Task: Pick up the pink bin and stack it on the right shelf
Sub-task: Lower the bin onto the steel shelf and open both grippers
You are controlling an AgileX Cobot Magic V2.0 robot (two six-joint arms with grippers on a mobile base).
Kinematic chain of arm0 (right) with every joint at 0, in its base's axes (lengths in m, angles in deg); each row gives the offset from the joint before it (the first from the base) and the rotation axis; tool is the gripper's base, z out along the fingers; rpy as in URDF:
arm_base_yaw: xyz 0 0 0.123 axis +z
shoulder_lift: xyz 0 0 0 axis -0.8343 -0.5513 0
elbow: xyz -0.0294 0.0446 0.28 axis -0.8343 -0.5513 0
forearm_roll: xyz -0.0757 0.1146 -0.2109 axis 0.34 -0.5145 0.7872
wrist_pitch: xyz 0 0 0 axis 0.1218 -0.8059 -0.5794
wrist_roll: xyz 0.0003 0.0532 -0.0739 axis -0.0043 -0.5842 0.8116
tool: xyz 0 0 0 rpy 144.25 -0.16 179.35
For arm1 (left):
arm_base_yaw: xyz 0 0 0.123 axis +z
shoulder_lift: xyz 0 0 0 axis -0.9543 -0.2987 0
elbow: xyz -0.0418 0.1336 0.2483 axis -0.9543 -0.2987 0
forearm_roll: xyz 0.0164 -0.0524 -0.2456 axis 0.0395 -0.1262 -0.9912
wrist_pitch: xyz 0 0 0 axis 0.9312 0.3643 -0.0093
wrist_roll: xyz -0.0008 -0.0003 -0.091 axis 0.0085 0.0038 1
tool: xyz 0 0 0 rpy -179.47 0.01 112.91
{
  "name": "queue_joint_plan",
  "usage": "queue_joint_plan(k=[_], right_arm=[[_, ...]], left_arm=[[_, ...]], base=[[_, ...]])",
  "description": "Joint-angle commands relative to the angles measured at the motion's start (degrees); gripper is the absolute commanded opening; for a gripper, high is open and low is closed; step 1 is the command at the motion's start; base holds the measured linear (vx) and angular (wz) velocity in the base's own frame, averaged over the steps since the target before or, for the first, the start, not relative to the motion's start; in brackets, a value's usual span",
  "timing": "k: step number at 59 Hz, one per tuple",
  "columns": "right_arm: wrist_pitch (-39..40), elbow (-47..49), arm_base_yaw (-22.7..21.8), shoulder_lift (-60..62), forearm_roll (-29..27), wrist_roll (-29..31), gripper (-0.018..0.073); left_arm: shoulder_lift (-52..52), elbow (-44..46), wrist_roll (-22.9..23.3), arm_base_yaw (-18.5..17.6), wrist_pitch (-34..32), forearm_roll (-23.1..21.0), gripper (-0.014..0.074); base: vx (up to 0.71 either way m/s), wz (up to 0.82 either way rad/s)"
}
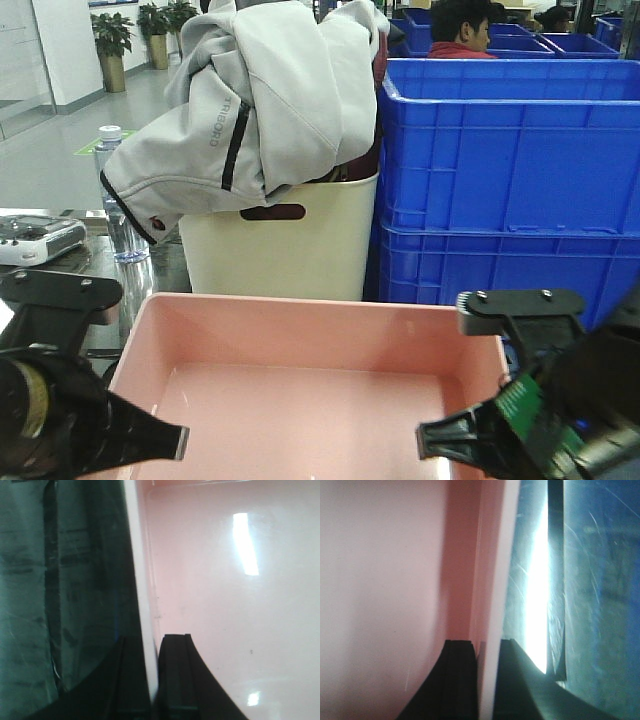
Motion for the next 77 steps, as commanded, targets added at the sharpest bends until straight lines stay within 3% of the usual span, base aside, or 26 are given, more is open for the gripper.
queue_joint_plan(k=[1,11,23,32,42,53,66,71,77], right_arm=[[1.0,4.5,-2.3,-2.1,3.8,3.3,0.0063],[2.0,7.8,-5.5,-7.5,-2.0,7.4,0.0232],[6.4,8.0,-5.9,-8.7,-1.9,7.8,0.0478],[8.3,8.0,-4.8,-4.9,-1.9,10.3,0.0581],[12.7,2.4,0.7,4.2,1.2,14.0,0.0586],[19.1,-10.5,5.7,17.8,3.8,16.3,0.0585],[21.9,-24.7,7.8,35.3,3.4,19.6,0.0546],[22.0,-29.5,7.8,41.8,3.3,19.6,0.0453],[22.0,-33.6,7.8,47.8,3.1,19.7,0.0286]], left_arm=[[-1.8,3.8,-3.9,2.9,-2.1,2.3,0.0109],[-5.6,5.4,-8.8,4.3,-3.8,-2.0,0.0281],[-7.1,5.8,-10.2,4.3,-4.5,-2.8,0.0522],[-4.0,7.1,-14.0,3.3,-3.9,-3.8,0.0591],[5.6,6.1,-27.2,2.3,-3.8,-10.3,0.0591],[20.7,-3.0,-43.4,2.3,-9.0,-21.4,0.0591],[39.0,-18.1,-51.3,2.3,-14.8,-31.1,0.0562],[45.6,-23.1,-51.6,2.3,-17.1,-33.0,0.0479],[51.6,-28.5,-51.6,2.3,-20.1,-35.1,0.0314]], base=[[0.0,0.0],[0.0,0.0],[0.0,0.0],[0.0,0.0],[0.0,0.0],[0.0,0.0],[0.0,0.0],[0.0,0.0],[0.0,0.0]])
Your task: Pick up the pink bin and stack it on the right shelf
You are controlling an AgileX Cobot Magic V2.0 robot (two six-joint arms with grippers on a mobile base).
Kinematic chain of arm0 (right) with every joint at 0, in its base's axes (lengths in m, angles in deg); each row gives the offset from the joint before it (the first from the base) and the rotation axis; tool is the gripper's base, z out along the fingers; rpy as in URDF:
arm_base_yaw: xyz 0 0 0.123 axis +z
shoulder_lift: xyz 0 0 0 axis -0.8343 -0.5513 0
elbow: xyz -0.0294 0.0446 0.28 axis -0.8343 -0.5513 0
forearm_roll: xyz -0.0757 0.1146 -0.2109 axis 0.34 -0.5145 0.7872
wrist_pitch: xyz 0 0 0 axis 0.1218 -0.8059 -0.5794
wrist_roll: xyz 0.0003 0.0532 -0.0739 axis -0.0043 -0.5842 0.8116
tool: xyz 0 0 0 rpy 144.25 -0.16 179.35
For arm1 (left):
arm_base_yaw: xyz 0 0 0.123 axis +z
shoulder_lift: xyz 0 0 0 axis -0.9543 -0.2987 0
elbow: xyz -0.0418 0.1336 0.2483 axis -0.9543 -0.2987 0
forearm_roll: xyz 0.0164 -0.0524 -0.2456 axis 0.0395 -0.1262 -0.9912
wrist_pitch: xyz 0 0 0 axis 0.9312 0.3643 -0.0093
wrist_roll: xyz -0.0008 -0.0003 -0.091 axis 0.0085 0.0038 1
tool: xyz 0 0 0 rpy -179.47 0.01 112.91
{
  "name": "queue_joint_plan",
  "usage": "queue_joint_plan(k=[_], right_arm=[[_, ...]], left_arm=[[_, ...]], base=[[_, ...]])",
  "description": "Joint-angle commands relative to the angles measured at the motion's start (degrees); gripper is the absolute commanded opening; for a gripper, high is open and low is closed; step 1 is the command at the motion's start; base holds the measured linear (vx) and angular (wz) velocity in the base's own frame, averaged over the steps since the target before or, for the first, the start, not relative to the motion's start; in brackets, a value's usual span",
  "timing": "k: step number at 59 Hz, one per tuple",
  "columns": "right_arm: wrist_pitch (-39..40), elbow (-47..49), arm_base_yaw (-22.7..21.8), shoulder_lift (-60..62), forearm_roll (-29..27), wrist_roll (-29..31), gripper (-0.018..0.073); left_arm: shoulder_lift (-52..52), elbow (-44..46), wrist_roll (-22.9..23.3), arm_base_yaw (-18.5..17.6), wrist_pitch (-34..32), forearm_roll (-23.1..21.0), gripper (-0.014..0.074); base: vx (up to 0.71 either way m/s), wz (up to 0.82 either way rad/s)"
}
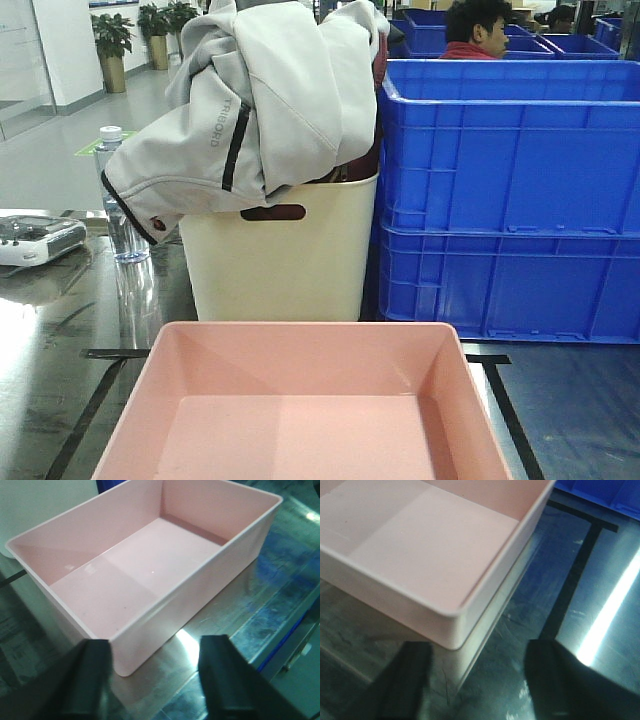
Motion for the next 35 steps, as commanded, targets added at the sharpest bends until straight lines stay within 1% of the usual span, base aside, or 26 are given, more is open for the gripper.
queue_joint_plan(k=[1,6,11,15,21,33,35], right_arm=[[3.8,-1.7,0.1,4.1,1.6,0.6,0.0262],[3.8,-4.1,0.1,7.5,2.1,0.6,0.011],[3.1,-5.6,0.1,9.7,2.1,0.6,-0.0017],[1.9,-5.9,0.1,10.6,2.1,0.5,-0.0015],[0.4,-5.9,0.1,10.7,2.1,0.5,-0.0014],[0.3,-5.9,0.1,10.7,2.1,0.5,-0.0012],[0.3,-5.9,0.1,10.7,2.1,0.5,-0.0012]], left_arm=[[3.9,-2.6,-0.3,-0.3,-7.6,-3.0,0.0292],[6.6,-5.4,-0.3,-0.3,-8.7,-3.4,0.0157],[7.5,-6.6,-0.3,-0.3,-8.0,-3.4,0.0056],[7.4,-6.8,-0.3,-0.3,-6.4,-3.4,-0.001],[7.3,-6.8,-0.3,-0.3,-5.9,-3.4,-0.0008],[8.3,-7.3,-0.3,-0.3,-6.3,-3.4,-0.0007],[9.0,-7.8,-0.6,0.4,-6.6,-2.5,-0.0006]], base=[[0.0,0.0],[0.0,0.0],[0.0,0.0],[0.0,0.0],[0.0,0.0],[0.0,0.0],[0.0,0.0]])
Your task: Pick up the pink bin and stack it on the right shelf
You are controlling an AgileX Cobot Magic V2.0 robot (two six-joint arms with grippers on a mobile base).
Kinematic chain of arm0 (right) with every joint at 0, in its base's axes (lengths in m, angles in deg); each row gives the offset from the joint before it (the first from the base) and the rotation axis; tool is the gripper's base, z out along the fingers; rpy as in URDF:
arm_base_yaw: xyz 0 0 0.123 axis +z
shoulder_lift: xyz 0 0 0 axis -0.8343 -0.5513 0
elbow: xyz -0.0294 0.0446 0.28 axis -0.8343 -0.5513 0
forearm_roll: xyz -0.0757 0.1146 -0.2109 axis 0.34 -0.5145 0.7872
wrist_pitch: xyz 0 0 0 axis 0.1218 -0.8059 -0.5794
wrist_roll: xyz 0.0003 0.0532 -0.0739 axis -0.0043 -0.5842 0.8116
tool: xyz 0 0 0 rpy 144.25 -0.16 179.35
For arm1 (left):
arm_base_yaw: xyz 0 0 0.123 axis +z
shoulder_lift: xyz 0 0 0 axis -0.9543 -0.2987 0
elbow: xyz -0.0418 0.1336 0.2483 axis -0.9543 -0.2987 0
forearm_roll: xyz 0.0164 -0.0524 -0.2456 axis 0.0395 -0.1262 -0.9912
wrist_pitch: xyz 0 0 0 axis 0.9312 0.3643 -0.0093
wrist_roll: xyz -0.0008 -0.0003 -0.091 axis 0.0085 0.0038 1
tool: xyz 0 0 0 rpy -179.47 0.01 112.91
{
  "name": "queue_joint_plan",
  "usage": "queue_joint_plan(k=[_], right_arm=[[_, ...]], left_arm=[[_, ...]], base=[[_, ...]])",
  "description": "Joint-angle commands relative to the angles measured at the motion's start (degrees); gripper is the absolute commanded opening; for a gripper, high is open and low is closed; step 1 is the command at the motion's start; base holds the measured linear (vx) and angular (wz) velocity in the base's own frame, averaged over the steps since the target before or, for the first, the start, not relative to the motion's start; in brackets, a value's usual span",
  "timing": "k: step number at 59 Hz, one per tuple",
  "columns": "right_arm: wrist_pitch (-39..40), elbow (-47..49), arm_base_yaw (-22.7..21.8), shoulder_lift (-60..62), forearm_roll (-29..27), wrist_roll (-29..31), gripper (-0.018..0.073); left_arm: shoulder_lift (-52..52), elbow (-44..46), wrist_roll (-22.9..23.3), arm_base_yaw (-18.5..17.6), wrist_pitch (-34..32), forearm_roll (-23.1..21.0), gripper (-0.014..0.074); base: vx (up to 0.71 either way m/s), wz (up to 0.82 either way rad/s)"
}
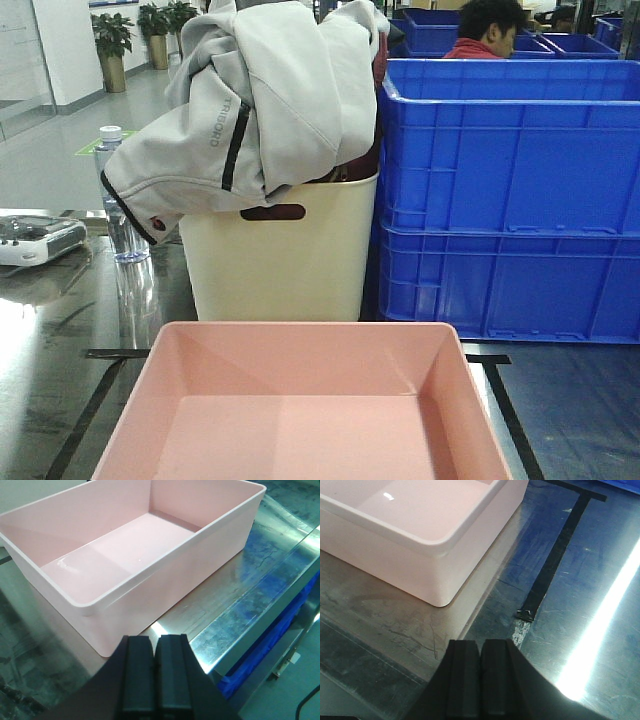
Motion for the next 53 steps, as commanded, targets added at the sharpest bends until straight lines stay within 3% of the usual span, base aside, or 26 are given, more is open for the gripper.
queue_joint_plan(k=[1,4,8,15,19,26,38,48,53], right_arm=[[3.4,1.6,0.1,-0.3,2.1,0.5,-0.0012],[3.4,1.6,0.1,-0.4,2.1,0.5,-0.0012],[3.5,1.6,0.1,-0.4,2.1,0.5,-0.0012],[3.5,1.6,0.1,-0.4,2.1,0.5,-0.0012],[3.5,1.6,0.1,-0.4,2.1,0.5,-0.0012],[3.5,1.6,0.1,-0.4,2.1,0.5,-0.0012],[3.4,1.6,0.1,-0.4,2.1,0.5,-0.0012],[3.4,1.6,0.1,-0.4,2.1,0.5,-0.0012],[3.5,1.6,0.1,-0.4,2.1,0.4,-0.0012]], left_arm=[[1.1,0.5,-0.9,1.0,-5.2,0.8,-0.0006],[3.4,-1.6,-1.9,5.5,-8.1,5.8,-0.0006],[6.3,-6.1,-1.1,11.5,-13.0,8.9,-0.0006],[11.7,-15.1,1.5,20.7,-22.6,11.2,-0.0006],[13.7,-19.4,3.8,23.4,-27.2,11.3,-0.0006],[15.6,-26.2,8.7,25.7,-36.2,11.6,-0.0006],[18.3,-32.6,22.3,29.9,-42.7,19.9,-0.0006],[18.3,-32.6,20.6,30.8,-42.9,19.6,-0.0006],[18.3,-32.6,18.9,31.0,-43.0,16.2,-0.0006]], base=[[0.0,0.0],[0.0,0.0],[0.0,0.0],[0.0,0.0],[0.0,0.0],[0.0,0.0],[0.0,0.0],[0.0,0.0],[0.0,0.0]])
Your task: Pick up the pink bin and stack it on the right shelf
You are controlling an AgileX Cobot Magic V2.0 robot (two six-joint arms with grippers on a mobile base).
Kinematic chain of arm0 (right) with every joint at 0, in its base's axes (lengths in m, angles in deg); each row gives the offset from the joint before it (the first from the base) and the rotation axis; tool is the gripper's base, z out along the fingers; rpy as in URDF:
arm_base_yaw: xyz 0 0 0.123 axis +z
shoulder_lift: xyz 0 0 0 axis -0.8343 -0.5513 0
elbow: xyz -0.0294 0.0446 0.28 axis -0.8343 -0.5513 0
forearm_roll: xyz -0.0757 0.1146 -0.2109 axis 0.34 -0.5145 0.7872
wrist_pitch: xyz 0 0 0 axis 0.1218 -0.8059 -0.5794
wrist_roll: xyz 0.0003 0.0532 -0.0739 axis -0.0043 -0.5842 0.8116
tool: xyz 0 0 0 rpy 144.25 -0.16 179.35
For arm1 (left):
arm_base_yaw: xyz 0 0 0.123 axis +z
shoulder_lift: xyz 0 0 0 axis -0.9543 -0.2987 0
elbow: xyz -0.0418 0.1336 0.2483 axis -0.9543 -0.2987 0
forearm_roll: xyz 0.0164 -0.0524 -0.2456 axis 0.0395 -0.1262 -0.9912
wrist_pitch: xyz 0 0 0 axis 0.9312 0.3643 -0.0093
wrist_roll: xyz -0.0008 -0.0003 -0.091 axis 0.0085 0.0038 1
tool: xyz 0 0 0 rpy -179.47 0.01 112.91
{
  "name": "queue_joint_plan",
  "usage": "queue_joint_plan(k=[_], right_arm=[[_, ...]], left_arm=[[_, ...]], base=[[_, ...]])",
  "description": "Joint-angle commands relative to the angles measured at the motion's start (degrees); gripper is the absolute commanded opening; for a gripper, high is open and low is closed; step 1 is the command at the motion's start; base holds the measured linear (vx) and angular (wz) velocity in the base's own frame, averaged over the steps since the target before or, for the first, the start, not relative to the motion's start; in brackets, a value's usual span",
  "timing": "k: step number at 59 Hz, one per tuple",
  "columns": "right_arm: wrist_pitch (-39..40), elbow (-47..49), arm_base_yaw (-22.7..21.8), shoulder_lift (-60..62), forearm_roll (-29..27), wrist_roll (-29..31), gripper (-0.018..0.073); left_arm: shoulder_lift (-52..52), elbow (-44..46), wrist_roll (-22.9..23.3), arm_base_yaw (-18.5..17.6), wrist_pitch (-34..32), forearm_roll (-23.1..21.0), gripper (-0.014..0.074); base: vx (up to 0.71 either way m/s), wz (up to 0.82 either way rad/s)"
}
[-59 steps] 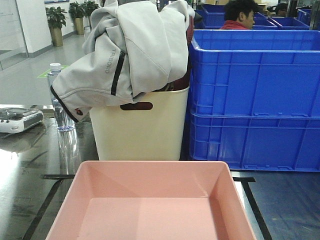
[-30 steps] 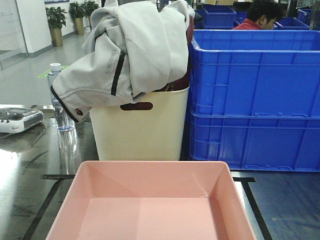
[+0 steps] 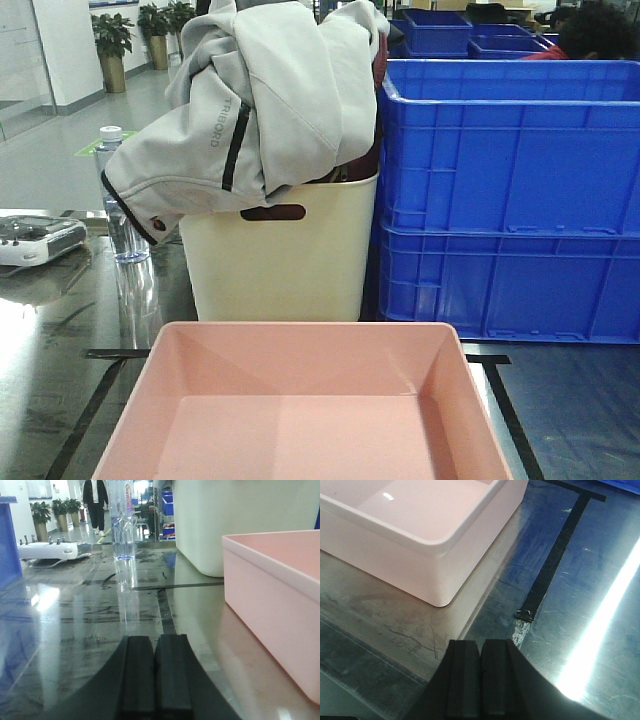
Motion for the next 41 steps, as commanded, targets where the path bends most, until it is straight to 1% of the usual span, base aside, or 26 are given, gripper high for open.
queue_joint_plan(k=[1,4,11,41], right_arm=[[3.5,1.6,0.1,-0.4,2.0,0.4,-0.0012],[3.5,1.6,0.1,-0.4,2.0,0.4,-0.0012],[3.5,1.6,0.1,-0.4,2.0,0.4,-0.0012],[3.4,1.6,0.1,-0.4,2.0,0.4,-0.0011]], left_arm=[[1.2,-0.8,-1.5,0.5,-5.3,-3.1,-0.0006],[1.2,-0.8,-2.4,1.2,-5.3,-4.1,-0.0006],[1.2,-0.8,-2.3,2.8,-5.4,-3.2,-0.0006],[1.2,-0.8,-1.9,2.8,-5.3,-3.0,-0.0006]], base=[[0.0,0.0],[0.0,0.0],[0.0,0.0],[0.0,0.0]])
